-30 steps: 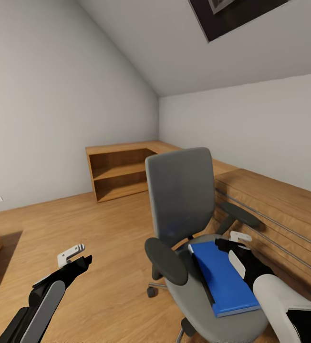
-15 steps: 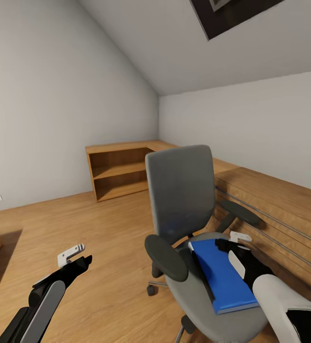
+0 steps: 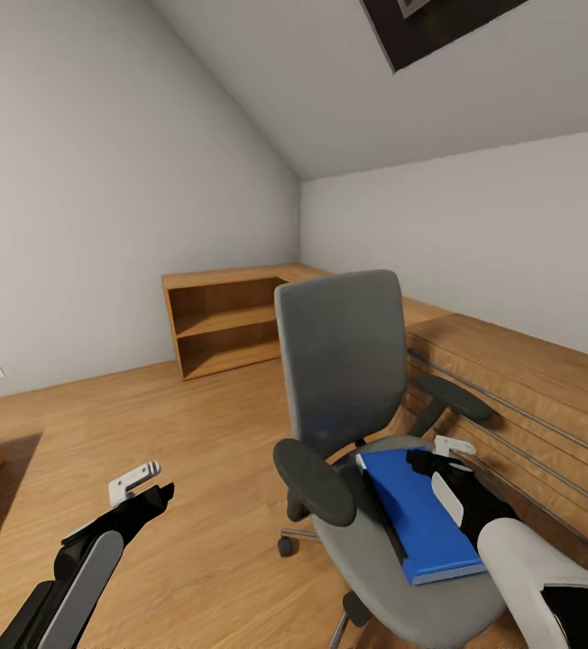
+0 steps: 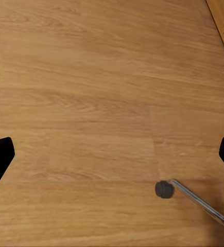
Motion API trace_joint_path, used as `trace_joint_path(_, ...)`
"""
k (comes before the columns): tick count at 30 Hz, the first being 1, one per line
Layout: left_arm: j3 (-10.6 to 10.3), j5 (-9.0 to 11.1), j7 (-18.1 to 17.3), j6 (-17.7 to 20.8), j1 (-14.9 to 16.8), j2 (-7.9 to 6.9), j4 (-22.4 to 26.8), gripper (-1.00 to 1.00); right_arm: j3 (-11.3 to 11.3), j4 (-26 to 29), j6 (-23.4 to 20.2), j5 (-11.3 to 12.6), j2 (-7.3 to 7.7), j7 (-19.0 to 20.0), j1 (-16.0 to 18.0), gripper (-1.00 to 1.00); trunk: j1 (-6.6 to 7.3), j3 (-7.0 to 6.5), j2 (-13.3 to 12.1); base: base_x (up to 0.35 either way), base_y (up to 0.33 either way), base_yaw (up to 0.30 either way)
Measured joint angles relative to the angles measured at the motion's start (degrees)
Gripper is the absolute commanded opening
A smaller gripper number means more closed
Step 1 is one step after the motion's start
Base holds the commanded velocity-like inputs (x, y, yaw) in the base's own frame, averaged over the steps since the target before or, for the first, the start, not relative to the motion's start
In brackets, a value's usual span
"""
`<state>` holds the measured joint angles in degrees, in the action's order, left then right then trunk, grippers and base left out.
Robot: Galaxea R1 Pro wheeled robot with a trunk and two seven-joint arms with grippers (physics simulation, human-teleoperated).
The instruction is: In the bedroom, organize the workspace by keeping the computer under the desk, ensuring the monitor is on the desk, placing the keyboard on the desk next to the monitor, placing the mouse on the desk next to the keyboard, moving the folder from the swivel chair onto the desk next to the mouse, stacking the notebook on top of the folder with the pen on top of the notebook, and positioning the swivel chair next to the desk.
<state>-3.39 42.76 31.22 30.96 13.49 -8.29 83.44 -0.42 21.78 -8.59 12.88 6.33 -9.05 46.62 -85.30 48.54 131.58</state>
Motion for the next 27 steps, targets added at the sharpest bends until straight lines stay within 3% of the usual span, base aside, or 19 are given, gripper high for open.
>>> trace_joint_path(13,0.0,0.1,0.0,0.0,0.0,-0.23,-0.2,1.0,0.0,0.0,0.0,-0.1,0.0,0.1,0.0,1.0,-0.01,0.0,0.0,-0.001,0.0,0.0)
trace_joint_path(27,0.1,0.1,0.0,0.0,0.0,-0.26,-0.5,1.0,0.0,0.2,0.0,0.0,-0.01,0.1,0.0,1.0,-0.01,0.01,0.0,-0.13,0.0,0.0)
